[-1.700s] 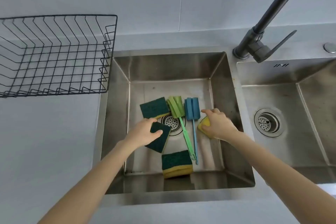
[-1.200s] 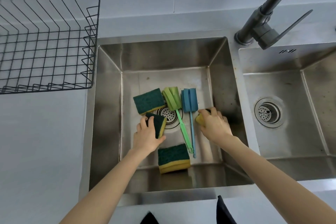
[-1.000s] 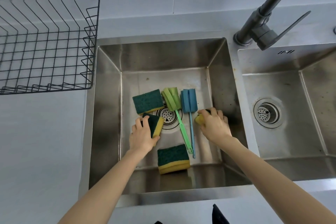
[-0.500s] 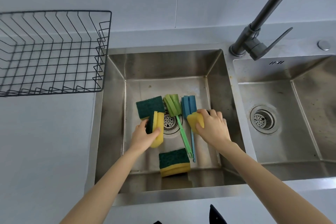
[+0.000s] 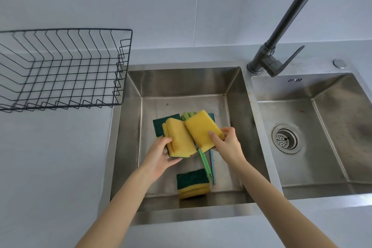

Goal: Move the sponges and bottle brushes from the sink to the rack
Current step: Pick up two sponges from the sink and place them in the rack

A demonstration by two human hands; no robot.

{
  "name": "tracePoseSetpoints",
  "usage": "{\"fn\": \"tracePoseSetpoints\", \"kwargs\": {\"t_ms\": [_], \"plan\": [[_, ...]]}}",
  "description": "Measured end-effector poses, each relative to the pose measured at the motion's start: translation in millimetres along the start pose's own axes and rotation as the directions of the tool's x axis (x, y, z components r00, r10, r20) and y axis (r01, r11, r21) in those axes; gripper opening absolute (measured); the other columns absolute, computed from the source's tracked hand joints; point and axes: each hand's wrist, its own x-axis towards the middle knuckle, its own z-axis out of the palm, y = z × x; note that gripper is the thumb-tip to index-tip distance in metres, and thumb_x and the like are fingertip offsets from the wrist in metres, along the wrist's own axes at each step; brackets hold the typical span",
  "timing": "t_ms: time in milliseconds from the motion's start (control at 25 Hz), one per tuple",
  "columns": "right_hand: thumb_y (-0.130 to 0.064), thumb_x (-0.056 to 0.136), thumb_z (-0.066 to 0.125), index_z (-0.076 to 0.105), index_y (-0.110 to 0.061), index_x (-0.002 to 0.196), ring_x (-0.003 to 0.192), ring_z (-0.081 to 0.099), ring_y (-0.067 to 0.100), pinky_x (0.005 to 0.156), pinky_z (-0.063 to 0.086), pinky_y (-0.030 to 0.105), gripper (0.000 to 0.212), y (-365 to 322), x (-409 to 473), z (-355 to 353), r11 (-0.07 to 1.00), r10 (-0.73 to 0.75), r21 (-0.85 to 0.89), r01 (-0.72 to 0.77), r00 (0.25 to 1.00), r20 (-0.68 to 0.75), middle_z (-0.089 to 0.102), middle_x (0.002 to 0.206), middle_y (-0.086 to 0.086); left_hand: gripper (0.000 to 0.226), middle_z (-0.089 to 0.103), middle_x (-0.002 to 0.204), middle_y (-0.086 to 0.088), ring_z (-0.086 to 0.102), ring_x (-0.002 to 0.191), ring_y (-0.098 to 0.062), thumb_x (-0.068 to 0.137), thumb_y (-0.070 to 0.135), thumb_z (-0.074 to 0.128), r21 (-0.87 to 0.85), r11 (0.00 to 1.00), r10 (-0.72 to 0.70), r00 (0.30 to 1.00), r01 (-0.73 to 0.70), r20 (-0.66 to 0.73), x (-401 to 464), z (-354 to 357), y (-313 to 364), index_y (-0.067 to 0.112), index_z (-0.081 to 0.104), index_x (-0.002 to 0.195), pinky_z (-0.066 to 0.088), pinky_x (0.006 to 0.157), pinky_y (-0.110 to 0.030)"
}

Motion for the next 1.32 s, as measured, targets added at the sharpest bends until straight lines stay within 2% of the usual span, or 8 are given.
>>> {"fn": "tracePoseSetpoints", "kwargs": {"t_ms": [160, 320, 600, 720, 840, 960, 1120, 1320], "plan": [[-0.027, 0.090, 0.056, 0.034, -0.012, 0.130, 0.105, 0.057, 0.024, 0.094, 0.052, 0.041, 0.048, 2.7, -7.0, 2.3, 0.997, 0.023, 0.065, -0.030, 0.994, 0.107, 0.048, 0.117, 0.006, 0.039, 0.051, 0.114, -0.002, 0.048, 0.118, -0.028, 0.088, 0.028, 0.052, 0.075, 0.997, 0.029, 1.000, -0.029, 0.001, -7.3, 3.3, 5.0, 0.022, 0.038, 0.124, 0.046, 0.093, -0.048], [-0.027, 0.090, 0.056, 0.035, -0.012, 0.131, 0.107, 0.054, 0.021, 0.098, 0.049, 0.039, 0.048, 4.4, -12.0, 1.2, 1.000, 0.002, -0.005, -0.002, 0.990, 0.138, 0.048, 0.116, 0.004, 0.057, 0.046, 0.126, -0.004, 0.047, 0.116, -0.026, 0.086, 0.024, 0.056, 0.238, 0.965, 0.122, 0.992, -0.113, -0.021, -14.7, 5.6, 5.5, 0.021, 0.030, 0.137, 0.043, 0.099, -0.048], [-0.039, 0.088, 0.057, 0.045, -0.009, 0.127, 0.100, 0.051, 0.015, 0.081, 0.044, 0.025, 0.051, 8.5, -22.4, -4.6, 0.986, -0.056, -0.153, 0.070, 0.994, 0.095, 0.053, 0.126, 0.008, 0.063, 0.042, 0.135, -0.006, 0.045, 0.117, -0.023, 0.086, 0.023, 0.056, 0.338, 0.920, 0.200, 0.979, -0.199, 0.032, -35.1, 2.8, 10.2, 0.021, 0.024, 0.140, 0.040, 0.099, -0.043], [-0.036, 0.086, 0.061, 0.051, -0.009, 0.120, 0.095, 0.052, 0.015, 0.072, 0.042, 0.020, 0.045, 4.0, -30.0, -7.6, 0.982, -0.121, -0.137, 0.128, 0.991, 0.062, 0.056, 0.114, 0.006, 0.062, 0.045, 0.133, -0.004, 0.046, 0.114, -0.020, 0.086, 0.027, 0.056, 0.422, 0.873, 0.241, 0.969, -0.244, 0.061, -44.6, -0.9, 11.7, 0.020, 0.025, 0.139, 0.040, 0.095, -0.036], [-0.034, 0.086, 0.061, 0.052, -0.009, 0.113, 0.091, 0.052, 0.014, 0.062, 0.039, 0.014, 0.038, -1.9, -38.3, -9.2, 0.979, -0.164, -0.115, 0.170, 0.985, 0.061, 0.054, 0.102, 0.001, 0.060, 0.046, 0.131, -0.002, 0.048, 0.116, -0.020, 0.085, 0.029, 0.057, 0.464, 0.840, 0.270, 0.959, -0.281, 0.091, -53.9, -6.3, 14.8, 0.023, 0.028, 0.137, 0.041, 0.098, -0.038], [-0.034, 0.086, 0.061, 0.051, -0.015, 0.100, 0.081, 0.051, 0.011, 0.058, 0.039, 0.013, 0.026, -5.9, -43.1, -10.0, 0.972, -0.206, -0.109, 0.208, 0.978, 0.025, 0.055, 0.095, 0.001, 0.053, 0.049, 0.133, -0.002, 0.050, 0.117, -0.021, 0.082, 0.033, 0.061, 0.533, 0.774, 0.340, 0.935, -0.341, 0.103, -63.0, -12.5, 19.8, 0.027, 0.036, 0.129, 0.041, 0.103, -0.044], [-0.033, 0.086, 0.061, 0.050, -0.016, 0.095, 0.070, 0.048, 0.004, 0.058, 0.039, 0.013, 0.022, -12.5, -49.8, -7.4, 0.971, -0.229, -0.072, 0.228, 0.973, 0.002, 0.054, 0.086, -0.002, 0.078, 0.050, 0.133, -0.005, 0.051, 0.119, -0.023, 0.068, 0.044, 0.067, 0.559, 0.738, 0.413, 0.908, -0.378, 0.069, -76.6, -21.7, 28.6, 0.022, 0.035, 0.135, 0.040, 0.105, -0.049], [-0.035, 0.086, 0.059, 0.049, -0.017, 0.097, 0.073, 0.050, 0.005, 0.060, 0.041, 0.014, 0.024, -22.6, -57.6, 5.4, 0.972, -0.224, -0.074, 0.225, 0.974, 0.015, 0.051, 0.080, -0.008, 0.060, 0.049, 0.131, -0.009, 0.051, 0.119, -0.025, 0.081, 0.025, 0.062, 0.509, 0.739, 0.503, 0.864, -0.440, 0.016, -87.3, -37.1, 42.6, 0.013, 0.033, 0.132, 0.043, 0.102, -0.045]]}}
